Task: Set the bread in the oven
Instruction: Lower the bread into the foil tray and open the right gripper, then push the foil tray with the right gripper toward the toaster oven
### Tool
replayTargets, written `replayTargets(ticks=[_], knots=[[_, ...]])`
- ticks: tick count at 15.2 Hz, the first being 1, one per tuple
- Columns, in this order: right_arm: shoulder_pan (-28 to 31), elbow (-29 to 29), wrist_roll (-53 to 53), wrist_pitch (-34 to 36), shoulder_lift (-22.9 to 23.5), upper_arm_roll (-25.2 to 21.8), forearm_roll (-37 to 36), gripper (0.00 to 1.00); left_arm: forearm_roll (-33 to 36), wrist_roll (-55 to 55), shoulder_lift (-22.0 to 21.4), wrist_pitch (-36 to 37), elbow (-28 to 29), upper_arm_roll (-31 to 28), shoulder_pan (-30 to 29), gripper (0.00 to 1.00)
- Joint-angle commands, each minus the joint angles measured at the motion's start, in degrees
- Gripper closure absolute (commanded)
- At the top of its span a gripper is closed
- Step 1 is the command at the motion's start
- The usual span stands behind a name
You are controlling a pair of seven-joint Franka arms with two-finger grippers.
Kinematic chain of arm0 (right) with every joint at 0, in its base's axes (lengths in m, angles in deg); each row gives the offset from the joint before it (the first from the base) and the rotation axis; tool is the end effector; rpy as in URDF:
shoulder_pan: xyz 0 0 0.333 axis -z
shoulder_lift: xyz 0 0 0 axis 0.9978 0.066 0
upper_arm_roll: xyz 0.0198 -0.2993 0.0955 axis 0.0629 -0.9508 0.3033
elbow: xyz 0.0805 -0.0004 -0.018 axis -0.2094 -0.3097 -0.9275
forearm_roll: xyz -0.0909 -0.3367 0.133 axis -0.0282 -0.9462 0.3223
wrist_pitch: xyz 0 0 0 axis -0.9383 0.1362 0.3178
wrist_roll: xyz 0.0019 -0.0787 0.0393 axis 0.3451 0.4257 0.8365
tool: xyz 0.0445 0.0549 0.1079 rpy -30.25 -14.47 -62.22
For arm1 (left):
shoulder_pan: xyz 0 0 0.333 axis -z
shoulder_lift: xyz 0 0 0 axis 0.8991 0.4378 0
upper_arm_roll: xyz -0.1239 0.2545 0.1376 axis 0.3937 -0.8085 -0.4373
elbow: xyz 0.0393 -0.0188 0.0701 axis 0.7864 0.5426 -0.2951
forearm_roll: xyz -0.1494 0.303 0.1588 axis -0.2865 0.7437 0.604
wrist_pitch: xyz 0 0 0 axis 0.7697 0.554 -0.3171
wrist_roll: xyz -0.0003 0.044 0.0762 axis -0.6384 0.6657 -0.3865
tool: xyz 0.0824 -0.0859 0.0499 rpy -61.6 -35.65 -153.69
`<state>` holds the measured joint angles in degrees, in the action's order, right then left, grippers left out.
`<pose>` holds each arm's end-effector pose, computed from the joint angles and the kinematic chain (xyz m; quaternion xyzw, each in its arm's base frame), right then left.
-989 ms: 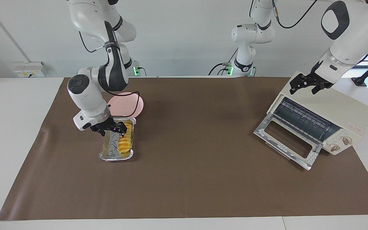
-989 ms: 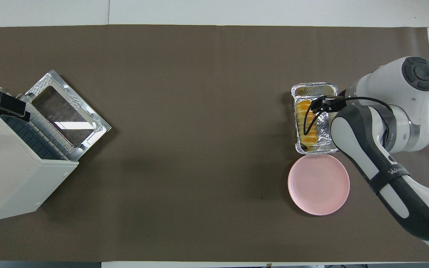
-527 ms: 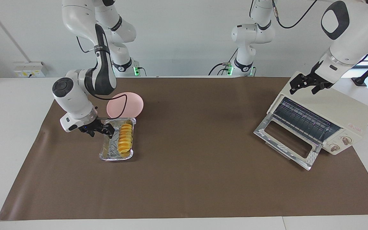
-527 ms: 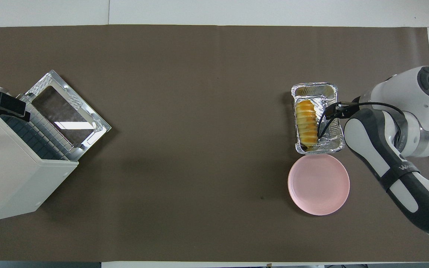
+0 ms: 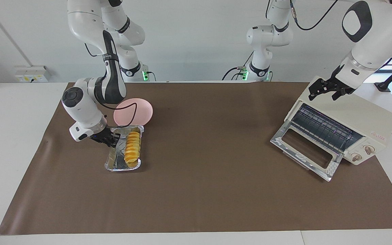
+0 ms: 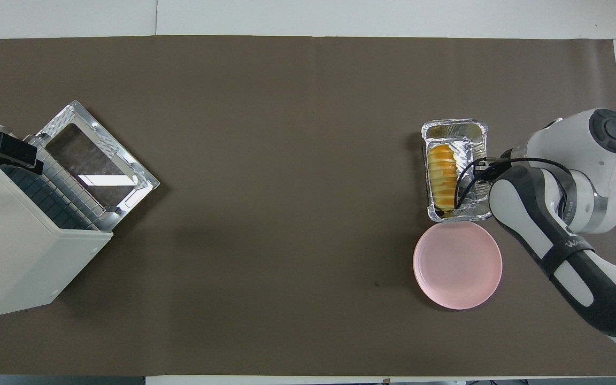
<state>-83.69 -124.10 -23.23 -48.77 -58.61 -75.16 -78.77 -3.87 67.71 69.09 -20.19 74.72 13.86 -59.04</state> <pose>0.5626 -0.0072 0.3023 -0.9976 0.0635 0.0176 0.0234 0.5454 -0.0043 0.5712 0.9972 -0.0259 -0.0683 0.0168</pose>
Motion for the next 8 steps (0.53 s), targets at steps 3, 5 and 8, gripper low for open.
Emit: replayTargets(ticks=[3, 5, 8], knots=[[-0.1, 2.6, -1.3, 1.2, -0.6, 1.1, 0.8, 1.0, 1.1, 0.1, -1.9, -0.9, 2.3, 0.6, -0.4, 0.0], [0.0, 5.7, -0.4, 3.7, -0.5, 3.2, 1.3, 1.0, 1.1, 0.1, -1.9, -0.9, 2.3, 0.6, -0.4, 0.0], [-0.7, 12.2, 6.7, 8.5, -0.2, 8.2, 4.9, 1.0, 1.1, 0.1, -1.9, -0.9, 2.3, 0.6, -0.4, 0.0]])
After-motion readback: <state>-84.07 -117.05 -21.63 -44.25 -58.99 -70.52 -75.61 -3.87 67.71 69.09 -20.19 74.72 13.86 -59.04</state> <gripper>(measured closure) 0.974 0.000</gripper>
